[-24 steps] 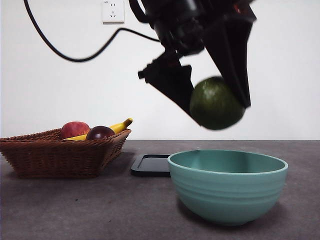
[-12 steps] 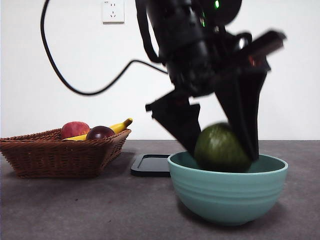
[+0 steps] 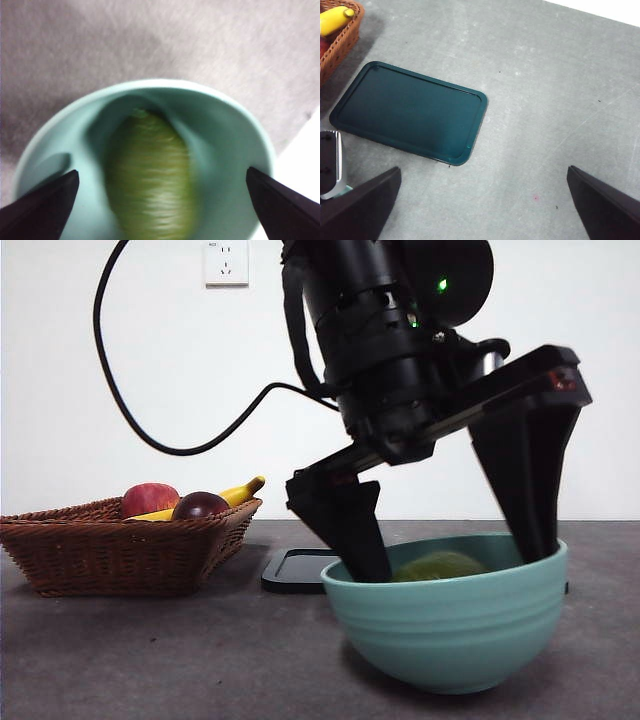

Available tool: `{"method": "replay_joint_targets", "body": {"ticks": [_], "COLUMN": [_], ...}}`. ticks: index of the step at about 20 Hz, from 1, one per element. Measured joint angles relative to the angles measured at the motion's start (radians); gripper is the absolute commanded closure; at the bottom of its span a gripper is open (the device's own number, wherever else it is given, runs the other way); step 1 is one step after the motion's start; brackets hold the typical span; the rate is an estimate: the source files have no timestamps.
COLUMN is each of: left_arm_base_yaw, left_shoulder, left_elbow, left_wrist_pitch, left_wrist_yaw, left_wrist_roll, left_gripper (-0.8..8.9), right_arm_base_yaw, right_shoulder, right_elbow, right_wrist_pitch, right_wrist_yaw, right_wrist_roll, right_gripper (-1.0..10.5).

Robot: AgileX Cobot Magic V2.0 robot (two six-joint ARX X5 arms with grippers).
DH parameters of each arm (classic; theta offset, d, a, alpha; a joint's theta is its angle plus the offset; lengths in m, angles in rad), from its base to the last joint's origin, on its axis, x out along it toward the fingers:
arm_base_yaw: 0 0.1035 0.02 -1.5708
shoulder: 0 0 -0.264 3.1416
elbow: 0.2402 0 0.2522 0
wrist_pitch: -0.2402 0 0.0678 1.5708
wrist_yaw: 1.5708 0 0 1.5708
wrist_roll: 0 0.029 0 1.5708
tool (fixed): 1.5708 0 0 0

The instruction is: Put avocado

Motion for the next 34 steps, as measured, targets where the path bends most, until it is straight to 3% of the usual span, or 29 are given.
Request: {"method": "replay_joint_targets", "body": {"ticks": [5,11,17,21,29,31,34], "left_arm_base_yaw": [0.0,0.0,0.04,0.114,0.16,0.16,0.16], "left_shoulder": [0.002,-0.057,-0.383,-0.633,-1.159,-1.24,-1.26], "left_elbow": [0.138,0.253,0.246,0.094,-0.482,-0.607,-0.66], "left_wrist_pitch": [-0.113,-0.323,-0.377,-0.316,0.032,0.097,0.077], "left_wrist_yaw": [0.0,-0.017,-0.235,-0.262,-0.288,-0.288,-0.288], "left_wrist_roll": [0.008,0.098,0.136,0.139,0.135,0.134,0.134], "left_gripper": [2.51,2.52,2.52,2.52,2.52,2.52,2.51], "right_arm_base_yaw": [0.0,0.0,0.0,0.0,0.0,0.0,0.0], "right_shoulder": [0.0,0.0,0.0,0.0,0.0,0.0,0.0], "right_elbow": [0.0,0.0,0.0,0.0,0.0,0.0,0.0], "right_wrist_pitch": [0.0,0.0,0.0,0.0,0.0,0.0,-0.005], "right_wrist_yaw": [0.0,0.0,0.0,-0.001,-0.024,-0.024,-0.024], "right_wrist_roll": [0.0,0.0,0.0,0.003,0.011,0.011,0.011], "right_gripper": [2.3,2.3,2.3,2.3,2.3,2.3,2.3]}}
